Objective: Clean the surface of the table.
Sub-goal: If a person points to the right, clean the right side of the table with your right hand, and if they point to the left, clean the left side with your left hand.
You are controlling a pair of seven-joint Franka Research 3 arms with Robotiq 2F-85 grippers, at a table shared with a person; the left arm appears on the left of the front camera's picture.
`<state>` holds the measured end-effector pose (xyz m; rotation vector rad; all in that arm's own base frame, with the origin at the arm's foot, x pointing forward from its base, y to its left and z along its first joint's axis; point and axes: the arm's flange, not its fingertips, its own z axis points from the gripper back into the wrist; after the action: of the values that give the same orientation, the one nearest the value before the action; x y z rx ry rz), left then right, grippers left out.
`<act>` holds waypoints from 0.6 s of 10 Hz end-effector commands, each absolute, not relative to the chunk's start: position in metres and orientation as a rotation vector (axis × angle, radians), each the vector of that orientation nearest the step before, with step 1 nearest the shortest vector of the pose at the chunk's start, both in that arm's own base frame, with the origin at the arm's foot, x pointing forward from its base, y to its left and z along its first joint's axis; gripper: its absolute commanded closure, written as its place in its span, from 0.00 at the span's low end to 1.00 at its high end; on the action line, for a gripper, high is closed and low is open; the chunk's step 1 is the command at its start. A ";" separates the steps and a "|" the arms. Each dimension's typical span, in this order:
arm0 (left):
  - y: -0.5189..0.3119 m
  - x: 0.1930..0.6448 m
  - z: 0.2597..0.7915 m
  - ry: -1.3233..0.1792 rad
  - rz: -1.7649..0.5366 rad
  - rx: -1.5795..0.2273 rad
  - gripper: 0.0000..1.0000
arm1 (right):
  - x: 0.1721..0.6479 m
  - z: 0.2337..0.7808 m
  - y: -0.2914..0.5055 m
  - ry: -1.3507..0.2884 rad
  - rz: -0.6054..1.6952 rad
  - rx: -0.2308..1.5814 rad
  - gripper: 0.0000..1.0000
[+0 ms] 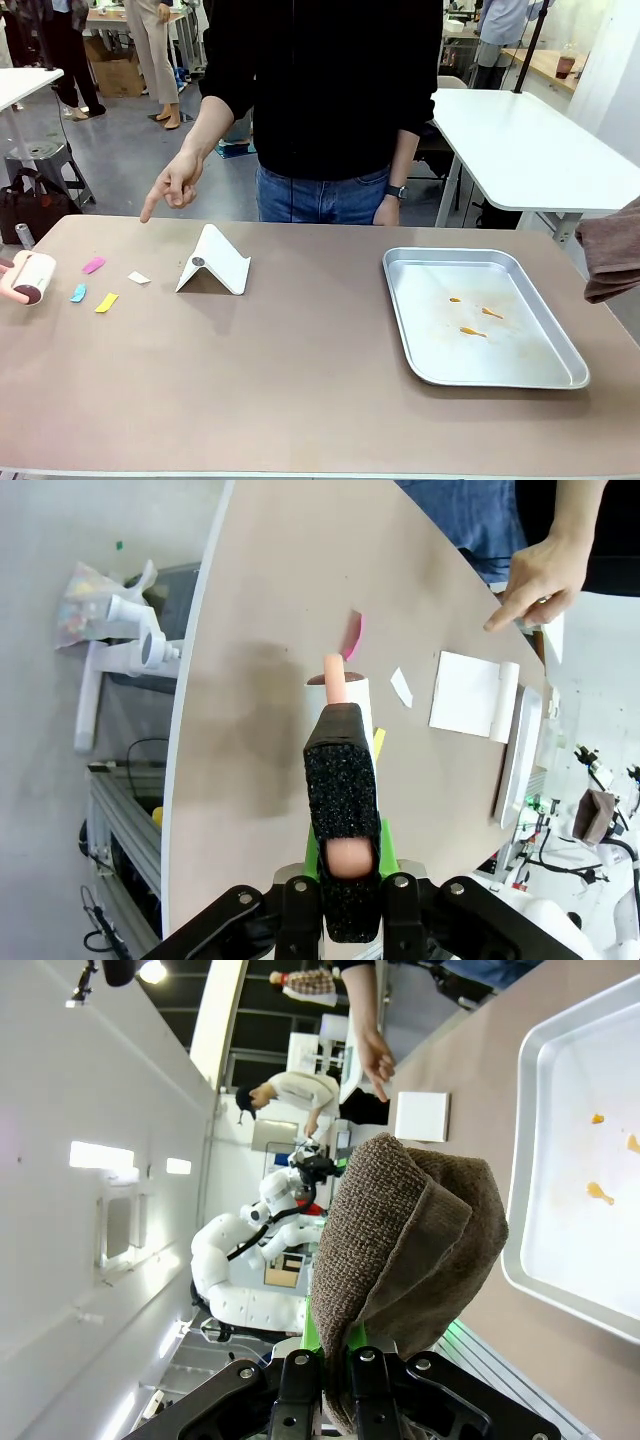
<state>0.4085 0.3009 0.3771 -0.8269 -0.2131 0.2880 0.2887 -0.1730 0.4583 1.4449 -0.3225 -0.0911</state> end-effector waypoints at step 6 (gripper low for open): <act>0.255 0.440 0.350 -0.158 0.251 -0.816 0.79 | 0.287 0.460 -0.173 -0.323 -0.084 1.455 0.97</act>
<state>0.4405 0.2617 0.3571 -0.8183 -0.1678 0.2359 0.2887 -0.1730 0.4583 1.4451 -0.3224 -0.0910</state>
